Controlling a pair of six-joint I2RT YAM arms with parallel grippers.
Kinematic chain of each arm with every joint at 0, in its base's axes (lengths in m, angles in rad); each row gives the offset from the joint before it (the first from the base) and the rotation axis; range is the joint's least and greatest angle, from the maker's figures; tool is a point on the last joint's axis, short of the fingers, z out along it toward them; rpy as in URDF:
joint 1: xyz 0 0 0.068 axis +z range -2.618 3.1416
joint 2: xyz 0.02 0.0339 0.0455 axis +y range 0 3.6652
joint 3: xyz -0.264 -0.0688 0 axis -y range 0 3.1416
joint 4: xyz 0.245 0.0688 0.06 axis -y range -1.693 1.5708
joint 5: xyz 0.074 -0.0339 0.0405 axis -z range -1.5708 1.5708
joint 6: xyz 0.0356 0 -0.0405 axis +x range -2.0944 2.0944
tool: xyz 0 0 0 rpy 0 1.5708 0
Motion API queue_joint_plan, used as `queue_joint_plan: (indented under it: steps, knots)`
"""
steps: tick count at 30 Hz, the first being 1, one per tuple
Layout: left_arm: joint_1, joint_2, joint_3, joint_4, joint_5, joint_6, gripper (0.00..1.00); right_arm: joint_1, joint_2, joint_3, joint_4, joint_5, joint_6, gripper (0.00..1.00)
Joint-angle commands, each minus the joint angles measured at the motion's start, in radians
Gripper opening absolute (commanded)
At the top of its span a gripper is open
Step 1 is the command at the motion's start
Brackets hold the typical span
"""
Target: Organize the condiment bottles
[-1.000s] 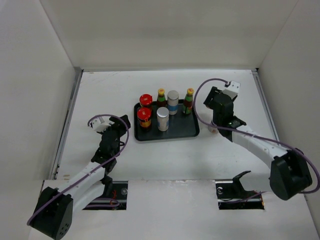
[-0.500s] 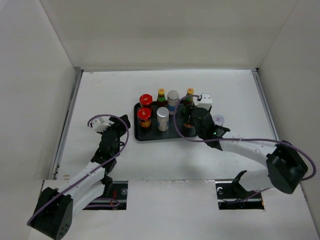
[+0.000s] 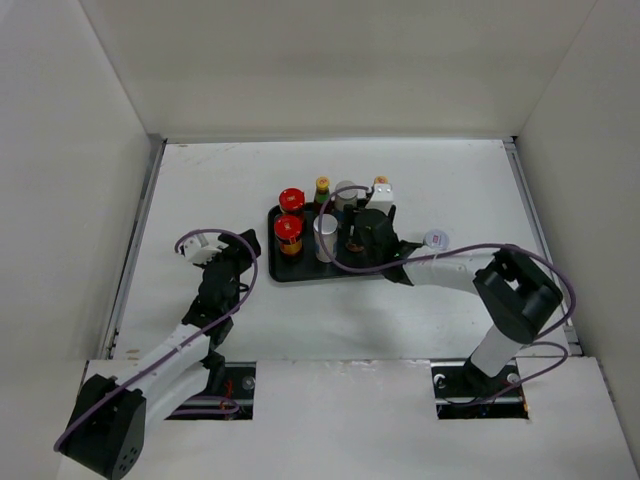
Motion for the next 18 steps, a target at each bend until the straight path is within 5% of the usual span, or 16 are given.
queue_joint_plan:
  steps: [1,4,8,11,15,18]
  knots:
    - [0.008,0.003,-0.015,0.053,0.007,-0.009,0.66,0.007,-0.001,0.075,0.145,0.009,0.03,0.83]
    - [0.005,-0.003,-0.012,0.053,0.003,-0.003,0.66,0.012,-0.028,0.074,0.134,0.028,0.027,0.94]
    - [0.008,-0.003,-0.015,0.053,0.009,-0.009,0.66,0.012,-0.125,0.036,0.088,0.041,0.012,0.94]
    - [0.008,-0.004,-0.013,0.053,0.003,-0.005,0.66,0.012,-0.253,-0.056,0.068,0.093,0.016,0.81]
    - [0.005,0.0,-0.012,0.053,0.007,-0.011,0.66,-0.029,-0.414,-0.19,0.006,0.151,0.034,0.44]
    - [0.003,0.017,-0.009,0.053,0.009,-0.012,0.66,-0.104,-0.526,-0.28,-0.097,0.226,0.087,0.4]
